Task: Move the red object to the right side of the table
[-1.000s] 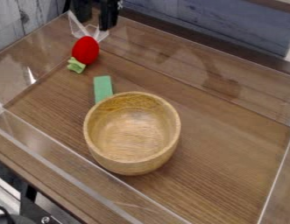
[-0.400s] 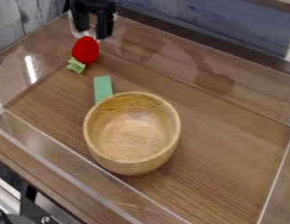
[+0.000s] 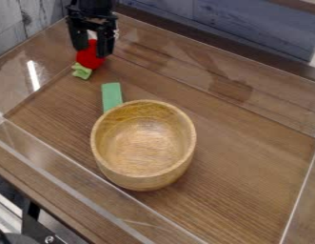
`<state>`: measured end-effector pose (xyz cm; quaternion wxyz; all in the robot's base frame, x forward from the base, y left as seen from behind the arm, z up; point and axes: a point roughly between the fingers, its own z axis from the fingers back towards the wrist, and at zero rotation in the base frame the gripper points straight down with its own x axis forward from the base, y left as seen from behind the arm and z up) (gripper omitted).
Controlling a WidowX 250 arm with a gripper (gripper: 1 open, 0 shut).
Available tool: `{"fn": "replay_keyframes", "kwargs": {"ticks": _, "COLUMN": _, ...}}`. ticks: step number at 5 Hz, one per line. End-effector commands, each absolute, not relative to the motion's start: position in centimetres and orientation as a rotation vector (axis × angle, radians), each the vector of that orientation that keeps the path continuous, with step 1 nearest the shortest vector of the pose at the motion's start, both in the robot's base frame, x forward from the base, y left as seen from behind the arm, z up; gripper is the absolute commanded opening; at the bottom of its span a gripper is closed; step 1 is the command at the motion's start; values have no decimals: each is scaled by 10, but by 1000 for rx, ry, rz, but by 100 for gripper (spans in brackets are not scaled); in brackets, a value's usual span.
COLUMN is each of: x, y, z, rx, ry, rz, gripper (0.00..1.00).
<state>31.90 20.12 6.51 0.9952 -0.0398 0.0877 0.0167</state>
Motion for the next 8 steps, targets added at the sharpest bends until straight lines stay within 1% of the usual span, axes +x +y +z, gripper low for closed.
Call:
{"fn": "replay_keyframes", "kwargs": {"ticks": 1, "x": 329, "y": 215, "z": 86, "rx": -30, "ry": 90, "rz": 17, "gripper": 100}}
{"fn": "replay_keyframes", "kwargs": {"ticks": 3, "x": 335, "y": 218, "z": 76, "rx": -40, "ry": 97, "rz": 133, "gripper": 100}}
{"fn": "replay_keyframes", "kwargs": {"ticks": 4, "x": 337, "y": 217, "z": 66, "rx": -41, "ry": 102, "rz": 139, "gripper": 0}}
{"fn": "replay_keyframes", "kwargs": {"ticks": 5, "x": 338, "y": 215, "z": 59, "rx": -41, "ry": 99, "rz": 138, "gripper": 100}}
{"fn": "replay_keyframes", "kwargs": {"ticks": 7, "x": 331, "y": 211, "z": 44, "rx": -48, "ry": 77, "rz": 122, "gripper": 100}}
{"fn": "replay_keyframes", "kwargs": {"ticks": 8, "x": 320, "y": 208, "z": 52, "rx": -57, "ry": 62, "rz": 142, "gripper": 100}}
